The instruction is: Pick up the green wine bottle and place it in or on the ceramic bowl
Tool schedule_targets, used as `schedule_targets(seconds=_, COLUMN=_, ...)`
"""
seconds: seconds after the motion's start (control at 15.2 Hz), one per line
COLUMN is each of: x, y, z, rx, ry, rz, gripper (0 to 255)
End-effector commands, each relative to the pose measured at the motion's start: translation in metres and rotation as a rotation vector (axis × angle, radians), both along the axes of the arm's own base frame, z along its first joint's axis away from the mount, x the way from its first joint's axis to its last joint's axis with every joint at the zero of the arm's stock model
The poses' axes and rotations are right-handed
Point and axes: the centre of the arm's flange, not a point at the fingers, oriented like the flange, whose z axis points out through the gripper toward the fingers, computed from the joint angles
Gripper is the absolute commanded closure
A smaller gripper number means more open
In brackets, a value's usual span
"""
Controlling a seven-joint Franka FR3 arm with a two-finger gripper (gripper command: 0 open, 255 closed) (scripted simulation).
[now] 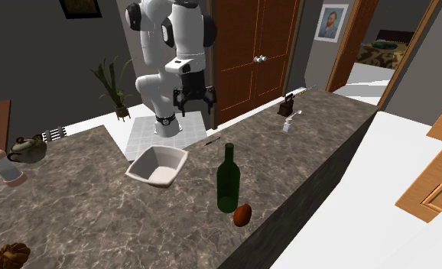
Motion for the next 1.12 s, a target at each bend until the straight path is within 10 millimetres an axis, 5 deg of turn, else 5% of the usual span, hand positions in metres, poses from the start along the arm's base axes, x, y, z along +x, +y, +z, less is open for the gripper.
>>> schedule_targets(seconds=0.0, x=0.021, y=0.015, z=-0.005, rx=-0.007, ry=-0.008, rz=-0.007, gripper=0)
schedule_targets(seconds=0.66, x=0.119, y=0.096, z=-0.039, rx=-0.045, ry=-0.044, rz=-0.035, gripper=0)
schedule_targets(seconds=1.06, x=0.128, y=0.099, z=-0.067, rx=-0.047, ry=-0.046, rz=-0.036, gripper=0)
